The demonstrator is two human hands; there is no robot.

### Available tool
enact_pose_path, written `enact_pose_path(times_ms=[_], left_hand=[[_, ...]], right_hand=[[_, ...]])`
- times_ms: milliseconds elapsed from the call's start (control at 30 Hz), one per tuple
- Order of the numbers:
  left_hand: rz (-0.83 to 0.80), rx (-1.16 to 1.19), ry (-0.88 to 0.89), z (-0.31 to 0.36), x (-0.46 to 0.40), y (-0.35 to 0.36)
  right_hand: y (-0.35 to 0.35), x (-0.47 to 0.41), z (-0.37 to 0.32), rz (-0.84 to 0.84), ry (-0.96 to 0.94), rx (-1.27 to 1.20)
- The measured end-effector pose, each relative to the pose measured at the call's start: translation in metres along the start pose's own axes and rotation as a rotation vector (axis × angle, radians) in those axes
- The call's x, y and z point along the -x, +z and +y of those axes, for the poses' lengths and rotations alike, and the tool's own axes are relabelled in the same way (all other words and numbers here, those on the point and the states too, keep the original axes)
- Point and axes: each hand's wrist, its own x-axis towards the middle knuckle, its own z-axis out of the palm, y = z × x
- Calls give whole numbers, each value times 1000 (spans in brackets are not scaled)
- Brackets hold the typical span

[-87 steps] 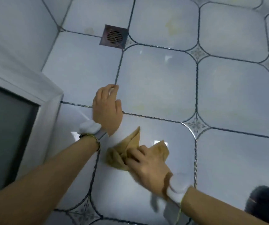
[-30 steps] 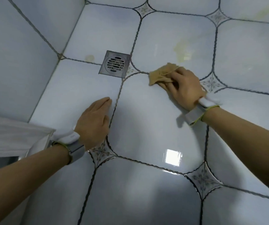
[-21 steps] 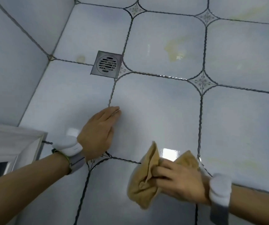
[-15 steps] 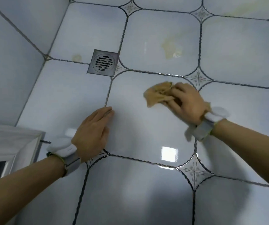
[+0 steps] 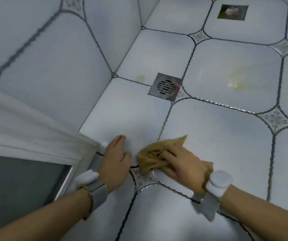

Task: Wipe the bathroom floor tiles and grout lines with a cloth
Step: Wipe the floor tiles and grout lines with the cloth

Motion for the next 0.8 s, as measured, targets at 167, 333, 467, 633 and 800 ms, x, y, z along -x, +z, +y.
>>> enact_pose_path(times_ms=[167,333,467,633,800], left_hand=[[16,164,-96,3,5,0],[204,464,-146,15,-1,-9],[285,589,-103,8,14,-7],[200,465,-98,-5,27,3],[211,509,-184,-14,19,4]], right_hand=[[-12,-127,64,319,534,134],[21,-120,4,110,176,31],[35,-65,-30,-125,-148,-119],[17,-148,16,128,58,27],[13,-257,37,242,659,129]])
